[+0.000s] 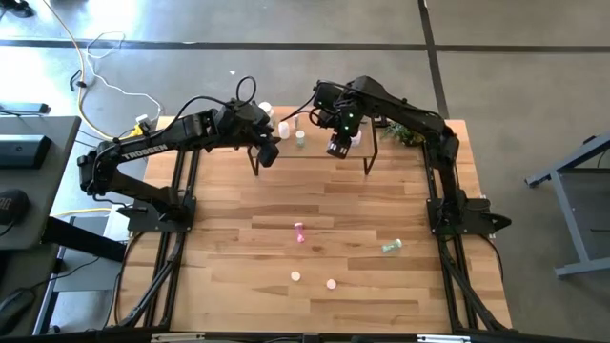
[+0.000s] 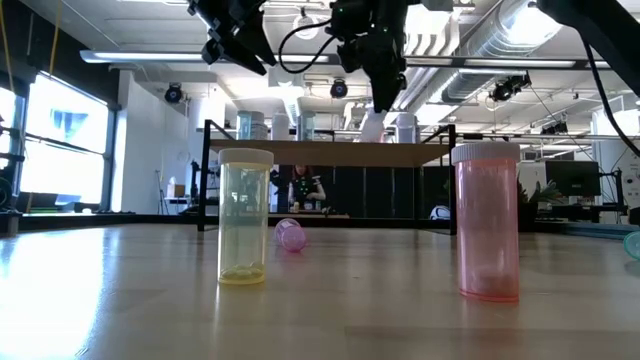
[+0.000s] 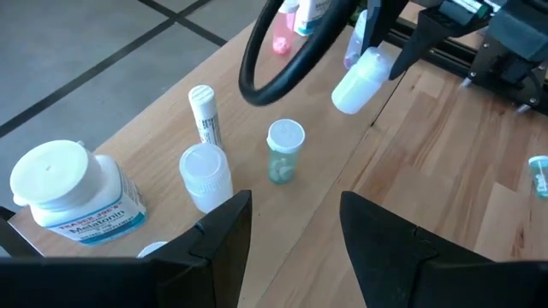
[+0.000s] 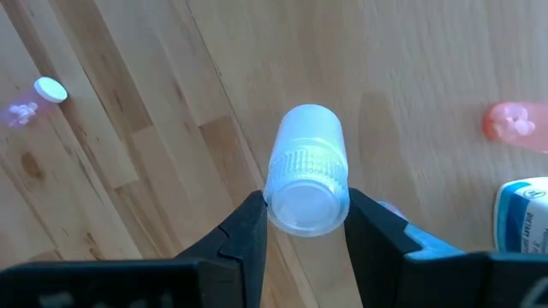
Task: Pick and place medicine bottles onto shelf by color
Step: Put the transparent medicine bottle on the shelf
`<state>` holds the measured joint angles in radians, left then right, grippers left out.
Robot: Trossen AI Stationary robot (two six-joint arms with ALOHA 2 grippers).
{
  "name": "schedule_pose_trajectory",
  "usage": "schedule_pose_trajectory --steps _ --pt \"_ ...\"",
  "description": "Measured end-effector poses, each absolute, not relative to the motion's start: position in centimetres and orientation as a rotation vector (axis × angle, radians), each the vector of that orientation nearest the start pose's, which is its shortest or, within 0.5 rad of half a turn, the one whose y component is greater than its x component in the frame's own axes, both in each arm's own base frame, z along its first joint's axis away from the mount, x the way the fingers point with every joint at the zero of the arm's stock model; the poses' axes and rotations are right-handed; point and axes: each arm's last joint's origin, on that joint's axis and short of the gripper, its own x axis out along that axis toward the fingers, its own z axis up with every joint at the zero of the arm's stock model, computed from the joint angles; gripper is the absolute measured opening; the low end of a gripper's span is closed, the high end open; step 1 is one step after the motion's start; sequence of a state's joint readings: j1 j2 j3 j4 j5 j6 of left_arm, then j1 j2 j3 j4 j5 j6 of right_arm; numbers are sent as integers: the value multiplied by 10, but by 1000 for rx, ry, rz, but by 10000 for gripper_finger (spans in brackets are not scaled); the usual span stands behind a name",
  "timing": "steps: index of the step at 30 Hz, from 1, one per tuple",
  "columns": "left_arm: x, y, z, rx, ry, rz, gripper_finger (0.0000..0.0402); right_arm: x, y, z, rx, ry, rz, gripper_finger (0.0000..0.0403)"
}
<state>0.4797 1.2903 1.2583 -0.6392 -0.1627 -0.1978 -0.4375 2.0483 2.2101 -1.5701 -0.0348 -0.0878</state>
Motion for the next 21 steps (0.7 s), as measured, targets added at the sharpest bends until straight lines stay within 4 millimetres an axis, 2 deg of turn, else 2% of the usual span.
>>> schedule_pose_trajectory --steps 11,21 --pt "237 128 349 -291 611 684 168 353 -164 341 255 1390 -284 117" --pt "237 128 349 -292 612 684 168 353 -164 341 253 1386 -285 163"
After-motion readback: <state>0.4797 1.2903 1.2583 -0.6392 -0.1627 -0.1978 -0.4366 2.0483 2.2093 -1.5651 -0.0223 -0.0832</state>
